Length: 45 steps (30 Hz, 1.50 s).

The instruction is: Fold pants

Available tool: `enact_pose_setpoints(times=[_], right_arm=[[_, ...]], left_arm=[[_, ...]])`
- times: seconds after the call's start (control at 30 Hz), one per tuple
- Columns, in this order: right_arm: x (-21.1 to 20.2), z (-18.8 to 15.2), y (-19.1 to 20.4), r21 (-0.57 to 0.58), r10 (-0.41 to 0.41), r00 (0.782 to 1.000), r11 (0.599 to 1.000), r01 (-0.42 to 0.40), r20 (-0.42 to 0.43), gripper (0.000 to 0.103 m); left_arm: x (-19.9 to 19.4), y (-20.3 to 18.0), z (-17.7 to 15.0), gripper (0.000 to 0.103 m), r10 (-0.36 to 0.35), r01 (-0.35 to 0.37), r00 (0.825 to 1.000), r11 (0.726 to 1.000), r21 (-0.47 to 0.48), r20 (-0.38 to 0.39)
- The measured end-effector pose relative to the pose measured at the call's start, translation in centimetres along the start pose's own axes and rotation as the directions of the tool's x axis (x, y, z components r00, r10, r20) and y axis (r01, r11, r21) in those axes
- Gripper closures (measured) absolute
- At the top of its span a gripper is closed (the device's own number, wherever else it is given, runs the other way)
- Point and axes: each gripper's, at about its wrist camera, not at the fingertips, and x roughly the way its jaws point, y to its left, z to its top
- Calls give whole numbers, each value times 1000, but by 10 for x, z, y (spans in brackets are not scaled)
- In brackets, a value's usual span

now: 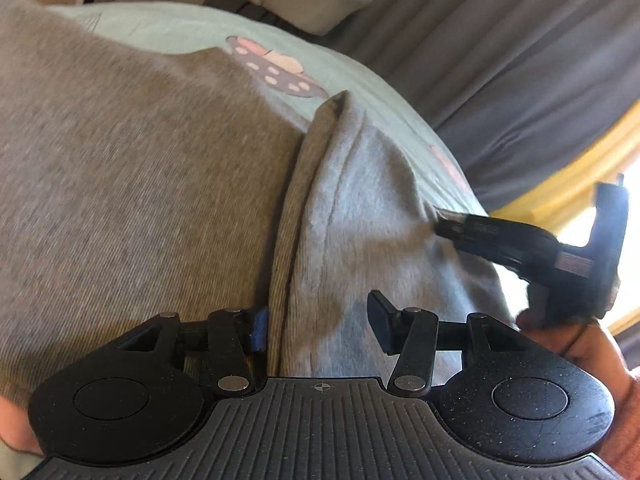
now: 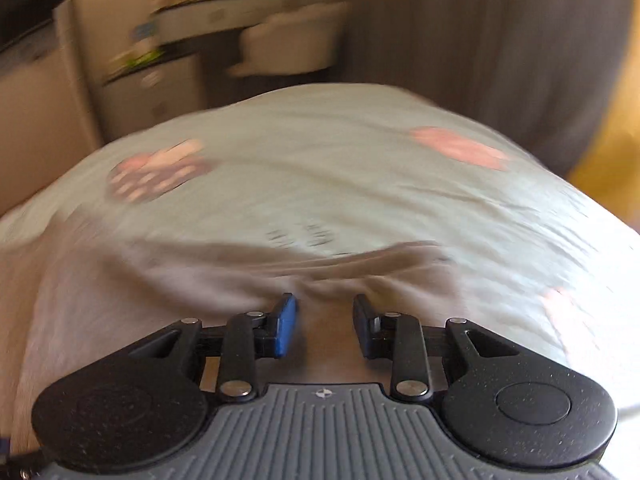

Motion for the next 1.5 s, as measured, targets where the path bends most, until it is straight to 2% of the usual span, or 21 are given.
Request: enact_pose_setpoints(times=[0.07, 0.2, 0.33, 0.37, 0.47, 0.7, 0.8, 0.93, 1.1, 1.23, 1.3, 1.4, 1.5], right_arm=[[-14, -10, -18, 62, 30, 1000, 998, -30, 1, 71], [-49, -40, -50, 128, 76, 997, 989, -78, 17, 60], [-73, -63, -66, 148, 76, 997, 986, -80, 28, 59], [-74, -65, -65, 147, 77, 997, 986, -79, 25, 59], [-75, -64, -62, 147, 81, 996, 986, -85, 35, 48], [-67, -68, -58, 143, 66, 997, 987, -70, 29, 45], [-68, -68, -55, 128, 60, 998, 990, -64, 29, 44], [-70, -68, -51, 122, 55, 998, 991, -59, 32, 42], [-75, -68, -43, 106, 60, 998, 992, -64, 33, 41], [-81, -69, -40, 110, 83, 996, 990, -86, 34, 41], [-84, -71, -39, 111, 90, 995, 989, -94, 45, 41], [-87, -73, -41, 106, 95, 994, 989, -100, 51, 37], [-82, -75, -44, 106, 82, 996, 991, -85, 31, 36]], left_arm=[[2, -2, 1, 52, 8, -8, 1000, 1000, 15, 14], [5, -3, 1, 60, 21, -22, 999, 1000, 21, 44], [6, 1, 2, 69, 10, -9, 999, 1000, -4, 50], [6, 3, 3, 71, 3, -2, 999, 1000, -16, 51], [5, 7, 3, 70, -6, 8, 999, 999, -38, 48], [2, 14, 0, 64, -26, 29, 999, 996, -79, 42], [4, 16, 0, 68, -32, 35, 999, 996, -81, 40], [6, 20, 4, 83, -50, 52, 998, 995, -87, 22], [2, 24, 8, 86, -74, 78, 996, 990, -116, 41], [-15, 25, 14, 87, -82, 94, 989, 990, -104, 119], [-26, 26, 17, 87, -63, 80, 984, 992, -96, 167], [-45, 25, 20, 86, 27, -17, 966, 999, -40, 258], [-46, 24, 21, 82, 108, -111, 961, 994, -2, 254]])
